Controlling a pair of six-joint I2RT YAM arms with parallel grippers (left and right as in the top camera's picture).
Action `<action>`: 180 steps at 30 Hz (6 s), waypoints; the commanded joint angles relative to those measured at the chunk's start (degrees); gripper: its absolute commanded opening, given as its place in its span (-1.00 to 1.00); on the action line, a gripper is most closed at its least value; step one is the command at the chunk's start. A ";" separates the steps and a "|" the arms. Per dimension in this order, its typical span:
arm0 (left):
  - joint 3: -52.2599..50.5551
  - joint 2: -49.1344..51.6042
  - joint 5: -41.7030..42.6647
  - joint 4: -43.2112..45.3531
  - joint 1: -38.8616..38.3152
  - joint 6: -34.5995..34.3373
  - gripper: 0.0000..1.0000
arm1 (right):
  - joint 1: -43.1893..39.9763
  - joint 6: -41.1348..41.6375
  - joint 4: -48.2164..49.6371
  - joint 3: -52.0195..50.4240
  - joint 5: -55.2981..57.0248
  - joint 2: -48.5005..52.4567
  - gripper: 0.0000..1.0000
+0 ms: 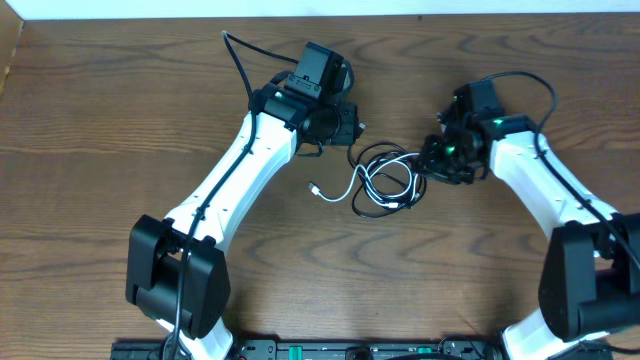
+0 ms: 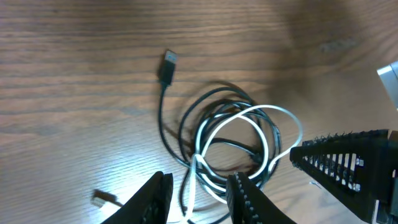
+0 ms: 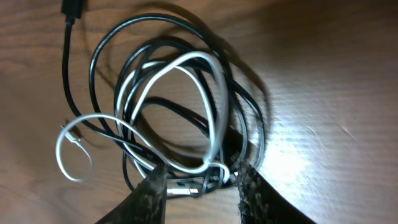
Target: Untangle cables
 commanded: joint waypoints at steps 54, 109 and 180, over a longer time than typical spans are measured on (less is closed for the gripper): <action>0.24 6.67 28.72 6.91 1.62 15.69 0.20 | -9.94 19.26 42.84 1.68 -51.58 -11.96 -0.97; 0.04 -3.13 19.89 10.91 -0.57 11.89 -0.85 | -10.16 -1.46 -2.51 1.68 6.14 -11.93 -0.43; 0.15 -24.70 16.70 18.25 31.58 1.36 -0.85 | -14.82 -6.23 -6.88 1.64 9.16 -0.04 -0.98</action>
